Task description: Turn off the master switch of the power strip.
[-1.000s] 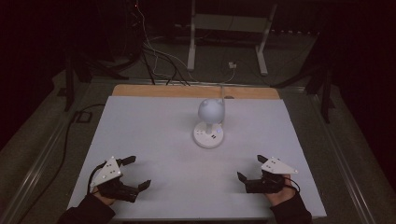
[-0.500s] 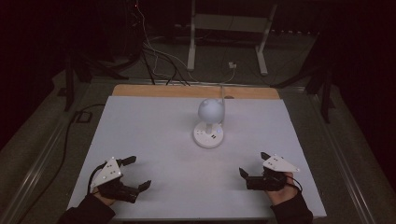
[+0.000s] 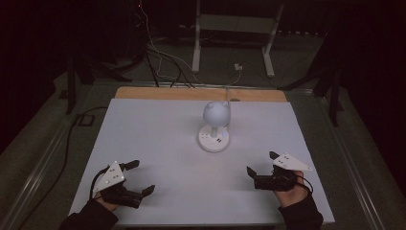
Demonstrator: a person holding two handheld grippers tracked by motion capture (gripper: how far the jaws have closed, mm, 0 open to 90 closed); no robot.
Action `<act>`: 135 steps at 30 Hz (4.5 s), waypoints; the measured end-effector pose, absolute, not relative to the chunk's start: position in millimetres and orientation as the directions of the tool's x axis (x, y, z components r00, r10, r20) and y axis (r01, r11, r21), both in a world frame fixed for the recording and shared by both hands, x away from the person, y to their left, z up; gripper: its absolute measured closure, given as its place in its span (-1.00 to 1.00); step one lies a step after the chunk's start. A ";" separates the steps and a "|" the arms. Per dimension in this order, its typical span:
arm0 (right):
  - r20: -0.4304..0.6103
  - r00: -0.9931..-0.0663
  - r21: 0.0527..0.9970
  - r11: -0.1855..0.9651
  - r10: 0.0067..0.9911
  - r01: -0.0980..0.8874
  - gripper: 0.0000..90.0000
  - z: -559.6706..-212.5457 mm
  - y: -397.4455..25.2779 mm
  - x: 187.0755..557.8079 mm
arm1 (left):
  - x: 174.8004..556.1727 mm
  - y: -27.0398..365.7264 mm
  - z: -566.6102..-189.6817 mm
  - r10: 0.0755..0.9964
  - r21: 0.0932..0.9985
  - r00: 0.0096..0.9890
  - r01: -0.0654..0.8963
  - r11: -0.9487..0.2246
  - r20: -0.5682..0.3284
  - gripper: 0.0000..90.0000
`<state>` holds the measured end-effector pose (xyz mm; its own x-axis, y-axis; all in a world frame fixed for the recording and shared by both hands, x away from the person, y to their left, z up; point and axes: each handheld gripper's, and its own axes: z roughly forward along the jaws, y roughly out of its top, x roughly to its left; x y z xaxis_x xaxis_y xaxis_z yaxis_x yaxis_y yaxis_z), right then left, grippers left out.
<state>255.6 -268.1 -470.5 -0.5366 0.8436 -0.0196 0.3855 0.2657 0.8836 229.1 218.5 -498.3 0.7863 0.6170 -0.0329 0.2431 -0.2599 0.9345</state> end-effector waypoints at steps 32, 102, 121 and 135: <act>0.004 -0.592 0.891 0.266 0.806 0.369 -1.00 -451.2 -243.2 281.4 | 229.3 218.6 -498.1 0.617 0.936 0.786 0.242 -0.255 -0.035 -0.99; -0.017 -0.629 0.845 0.348 0.777 0.406 -0.78 -489.2 -195.0 362.4 | 228.3 218.7 -497.7 0.613 0.936 0.789 0.243 -0.253 -0.040 -0.99; 0.056 -0.475 0.845 0.212 0.878 0.491 0.06 -485.8 -190.9 378.7 | 228.4 219.1 -497.6 0.613 0.937 0.789 0.244 -0.251 -0.041 -0.99; 0.035 -0.433 0.854 0.198 0.901 0.481 0.79 -491.3 -187.3 390.1 | 228.5 219.3 -497.7 0.614 0.937 0.788 0.245 -0.250 -0.042 -0.99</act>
<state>390.1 -187.3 -491.3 -0.4327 0.9008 0.0352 0.4809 0.1976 0.8542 228.5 219.3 -497.7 0.7881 0.6141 -0.0422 0.2453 -0.2504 0.9365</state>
